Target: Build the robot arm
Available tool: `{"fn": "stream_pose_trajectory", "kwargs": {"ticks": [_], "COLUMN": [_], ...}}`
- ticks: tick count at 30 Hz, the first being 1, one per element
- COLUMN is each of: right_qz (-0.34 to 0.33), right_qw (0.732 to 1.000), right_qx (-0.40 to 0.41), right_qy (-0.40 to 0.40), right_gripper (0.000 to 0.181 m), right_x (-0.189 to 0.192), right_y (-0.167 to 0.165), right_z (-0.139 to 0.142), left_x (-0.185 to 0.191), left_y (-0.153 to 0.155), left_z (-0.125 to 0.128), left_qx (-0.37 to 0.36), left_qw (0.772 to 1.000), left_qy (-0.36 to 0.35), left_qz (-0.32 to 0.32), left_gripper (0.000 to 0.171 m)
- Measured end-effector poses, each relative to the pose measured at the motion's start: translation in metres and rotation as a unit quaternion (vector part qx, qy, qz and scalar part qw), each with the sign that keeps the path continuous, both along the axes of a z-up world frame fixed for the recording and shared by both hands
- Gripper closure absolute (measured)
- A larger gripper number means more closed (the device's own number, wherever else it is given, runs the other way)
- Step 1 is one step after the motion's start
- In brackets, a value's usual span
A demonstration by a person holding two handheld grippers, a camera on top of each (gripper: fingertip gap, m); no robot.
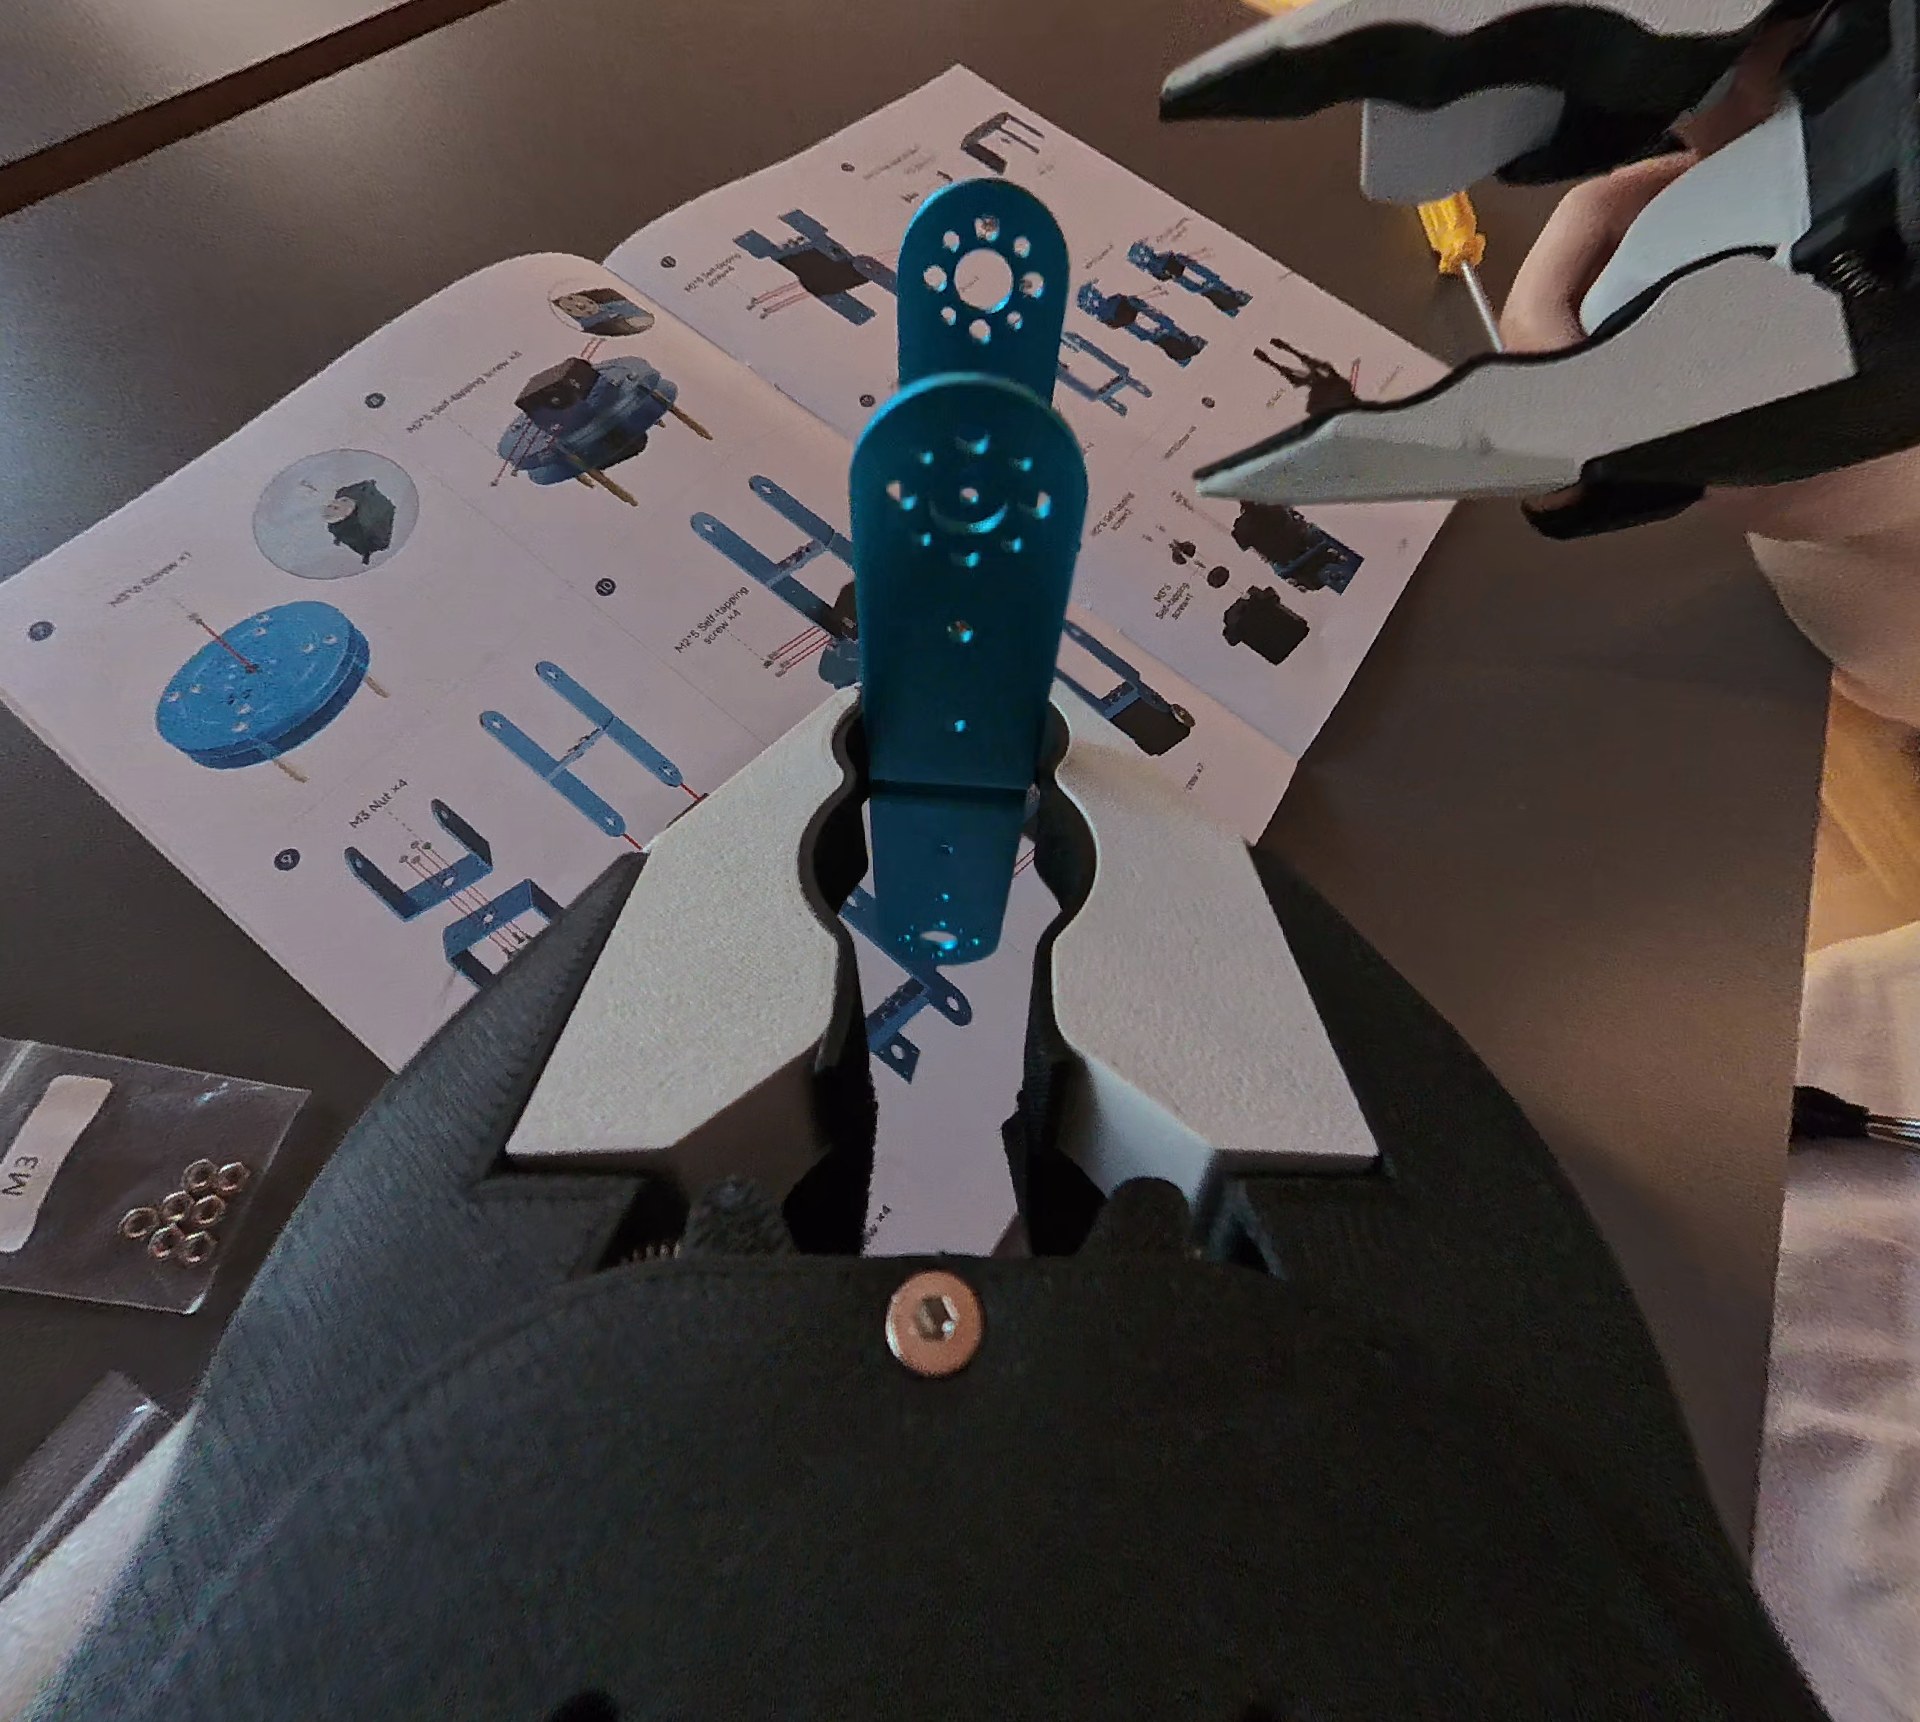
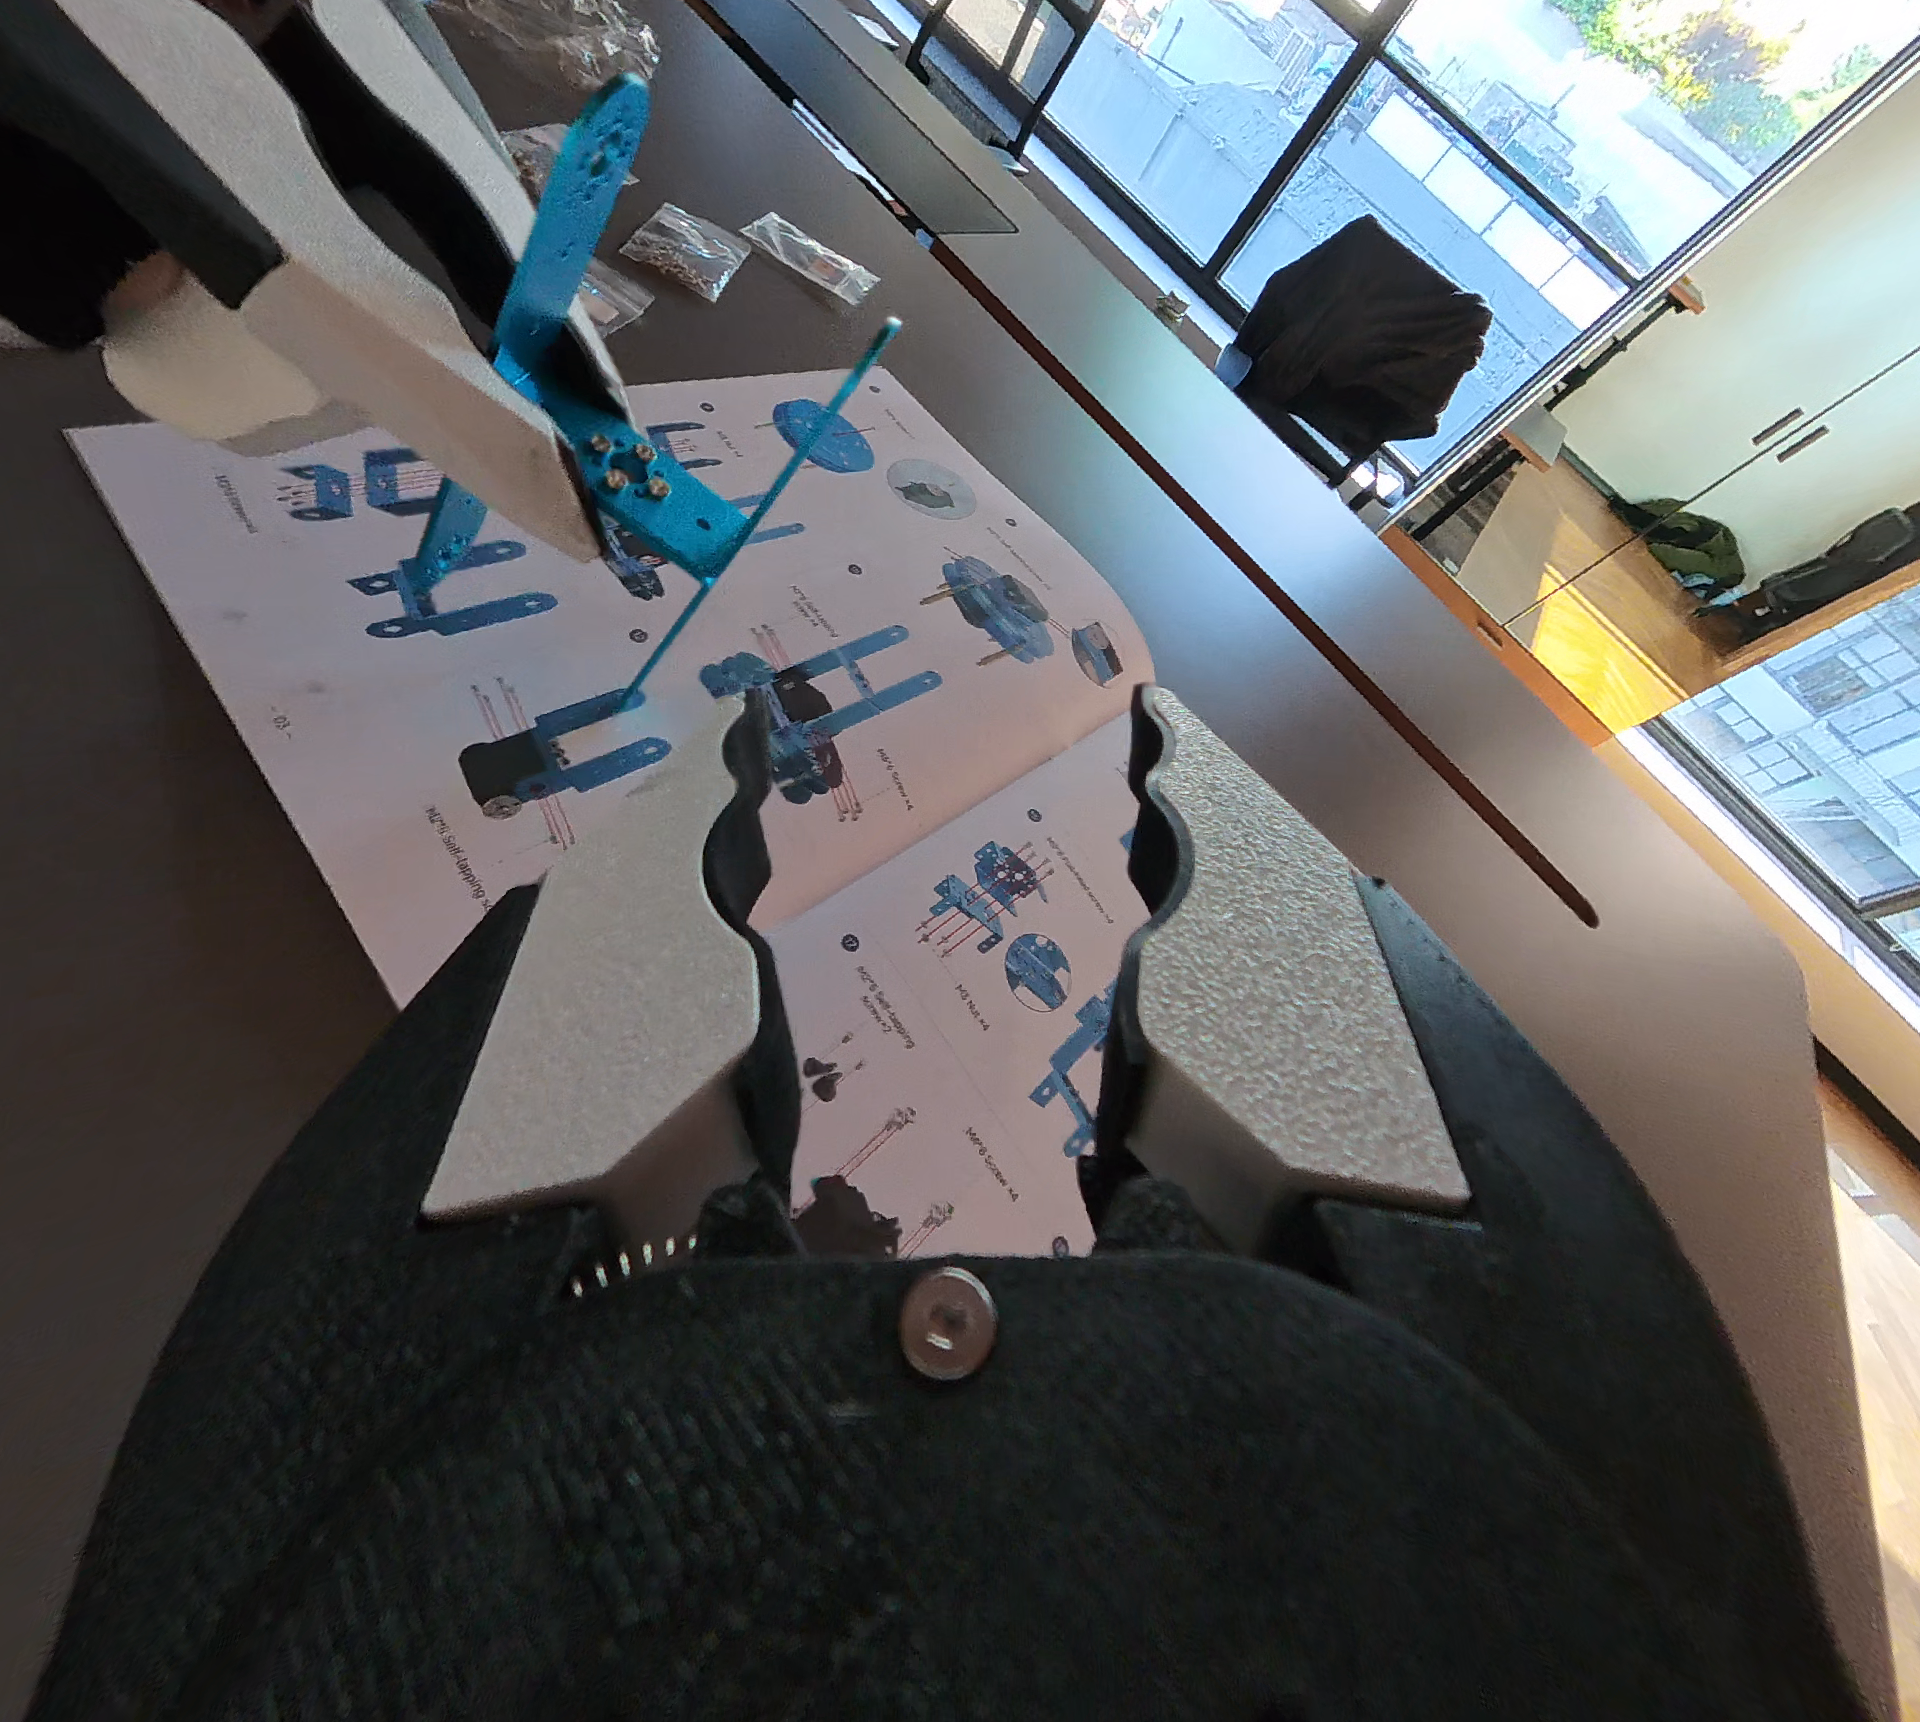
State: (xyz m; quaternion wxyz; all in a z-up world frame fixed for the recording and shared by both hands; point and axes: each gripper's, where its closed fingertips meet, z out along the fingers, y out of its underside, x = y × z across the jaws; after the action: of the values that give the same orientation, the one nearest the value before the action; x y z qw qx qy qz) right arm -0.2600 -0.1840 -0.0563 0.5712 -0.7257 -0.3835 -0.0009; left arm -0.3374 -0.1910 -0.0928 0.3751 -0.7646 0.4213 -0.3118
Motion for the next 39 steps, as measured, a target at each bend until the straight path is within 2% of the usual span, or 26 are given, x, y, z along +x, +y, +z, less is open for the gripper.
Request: {"fn": "stream_pose_trajectory", "kwargs": {"ticks": [3,5,8,11,14,15,17,19,22,24,25,27,29,31,35,37,39], "right_qz": [0.019,0.059,0.137,0.141,0.134,0.135,0.140,0.132,0.118,0.125,0.128,0.112,0.099,0.107,0.089,0.092,0.089], "right_qw": [1.000,0.996,0.971,0.958,0.960,0.960,0.959,0.961,0.967,0.966,0.965,0.971,0.969,0.955,0.940,0.937,0.935], "right_qx": [-0.013,-0.053,-0.150,-0.185,-0.196,-0.201,-0.204,-0.211,-0.205,-0.213,-0.217,-0.208,-0.223,-0.261,-0.297,-0.293,-0.294], "right_qy": [0.005,0.039,0.126,0.167,0.149,0.143,0.139,0.121,0.096,0.075,0.069,0.045,0.038,0.090,0.144,0.165,0.178], "right_gripper": [0.111,0.111,0.111,0.116,0.124,0.131,0.157,0.166,0.179,0.180,0.181,0.181,0.180,0.180,0.180,0.180,0.180], "right_x": [-0.006,-0.016,-0.037,-0.043,-0.045,-0.046,-0.046,-0.040,-0.019,-0.004,0.006,0.040,0.075,0.098,0.135,0.136,0.133], "right_y": [-0.003,-0.009,-0.028,-0.026,-0.021,-0.021,-0.022,-0.021,-0.011,-0.009,-0.011,-0.008,-0.008,-0.011,-0.005,-0.002,0.000], "right_z": [-0.005,-0.011,-0.018,-0.028,-0.049,-0.055,-0.058,-0.059,-0.042,-0.027,-0.022,-0.017,-0.024,-0.032,-0.052,-0.047,-0.045], "left_x": [-0.001,-0.002,-0.001,0.008,0.021,0.025,0.031,0.038,0.058,0.073,0.075,0.071,0.061,0.050,0.023,0.004,-0.017], "left_y": [-0.002,-0.002,-0.004,-0.014,-0.026,-0.028,-0.028,-0.027,-0.040,-0.056,-0.063,-0.079,-0.091,-0.103,-0.118,-0.127,-0.134], "left_z": [0.007,0.009,0.010,0.011,0.013,0.012,0.008,0.007,0.013,0.030,0.041,0.059,0.064,0.060,0.042,0.049,0.065], "left_qx": [-0.014,-0.025,-0.057,-0.114,-0.150,-0.151,-0.143,-0.148,-0.192,-0.242,-0.252,-0.217,-0.167,-0.139,-0.052,0.022,0.112], "left_qw": [1.000,0.999,0.996,0.988,0.979,0.979,0.981,0.978,0.964,0.943,0.935,0.934,0.937,0.936,0.952,0.954,0.944], "left_qy": [-0.023,-0.035,-0.061,-0.105,-0.136,-0.136,-0.130,-0.142,-0.184,-0.230,-0.250,-0.283,-0.308,-0.322,-0.267,-0.235,-0.214], "left_qz": [0.003,0.008,0.018,0.010,-0.001,0.004,0.026,0.050,0.029,-0.010,-0.025,-0.032,0.004,0.041,0.138,0.184,0.225], "left_gripper": [0.146,0.145,0.145,0.145,0.145,0.145,0.145,0.145,0.140,0.128,0.129,0.144,0.140,0.140,0.136,0.129,0.119]}}
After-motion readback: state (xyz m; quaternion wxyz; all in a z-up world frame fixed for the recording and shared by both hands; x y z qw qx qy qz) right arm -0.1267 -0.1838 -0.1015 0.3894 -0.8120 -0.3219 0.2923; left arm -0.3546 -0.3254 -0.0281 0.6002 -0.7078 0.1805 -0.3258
